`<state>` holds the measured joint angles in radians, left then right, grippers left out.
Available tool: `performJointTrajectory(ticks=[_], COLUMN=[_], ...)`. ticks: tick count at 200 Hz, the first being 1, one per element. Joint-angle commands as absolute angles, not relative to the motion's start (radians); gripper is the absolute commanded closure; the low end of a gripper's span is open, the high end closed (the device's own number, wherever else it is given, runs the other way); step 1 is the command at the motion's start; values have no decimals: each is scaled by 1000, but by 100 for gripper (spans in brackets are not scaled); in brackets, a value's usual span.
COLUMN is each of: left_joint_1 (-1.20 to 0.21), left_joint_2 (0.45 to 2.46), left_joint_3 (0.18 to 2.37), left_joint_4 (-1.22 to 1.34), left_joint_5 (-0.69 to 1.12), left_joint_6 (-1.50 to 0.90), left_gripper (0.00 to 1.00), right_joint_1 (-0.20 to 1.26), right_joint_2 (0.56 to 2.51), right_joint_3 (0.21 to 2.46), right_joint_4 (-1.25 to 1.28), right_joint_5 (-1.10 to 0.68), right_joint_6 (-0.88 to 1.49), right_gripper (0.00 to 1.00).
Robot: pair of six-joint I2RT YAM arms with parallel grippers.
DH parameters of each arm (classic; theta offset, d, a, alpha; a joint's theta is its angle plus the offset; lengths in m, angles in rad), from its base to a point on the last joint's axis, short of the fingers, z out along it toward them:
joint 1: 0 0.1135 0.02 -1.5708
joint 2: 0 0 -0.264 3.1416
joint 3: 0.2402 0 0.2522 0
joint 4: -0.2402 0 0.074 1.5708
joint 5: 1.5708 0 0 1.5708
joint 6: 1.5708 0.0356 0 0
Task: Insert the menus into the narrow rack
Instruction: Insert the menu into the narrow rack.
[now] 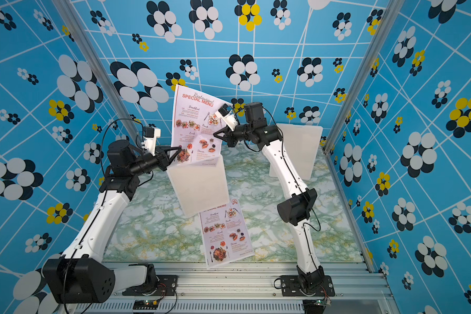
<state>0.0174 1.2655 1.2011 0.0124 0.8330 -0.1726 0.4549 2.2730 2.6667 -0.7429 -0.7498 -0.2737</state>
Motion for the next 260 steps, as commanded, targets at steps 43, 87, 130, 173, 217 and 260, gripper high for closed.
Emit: performJointTrajectory(ticks=[43, 87, 130, 173, 217, 260], left_joint_1=[9, 9, 9, 9, 9, 9], left_joint_2=[1213, 1214, 1203, 1199, 1174, 1156], left_joint_3=[1142, 1141, 1133, 1130, 1100, 1088], left_joint_4=[11, 11, -3, -41, -63, -76], left_joint_5=[818, 812, 802, 778, 742, 721], left_joint_6=[-148, -144, -131, -102, -85, -82], left_gripper=[89, 90, 93, 96, 85, 81], right_joint_1=[450, 453, 452, 453, 453, 452], right_joint_2=[2250, 2201, 2214, 2203, 2194, 2198], right_joint_3=[2614, 2509, 2527, 2532, 2540, 2562], right_joint_4=[-716, -670, -680, -684, -692, -723], right_joint_5=[-783, -824, -793, -783, -760, -772], right_joint_6=[-260, -229, -245, -267, -314, -371], right_gripper=[58, 60, 90, 95, 96, 96])
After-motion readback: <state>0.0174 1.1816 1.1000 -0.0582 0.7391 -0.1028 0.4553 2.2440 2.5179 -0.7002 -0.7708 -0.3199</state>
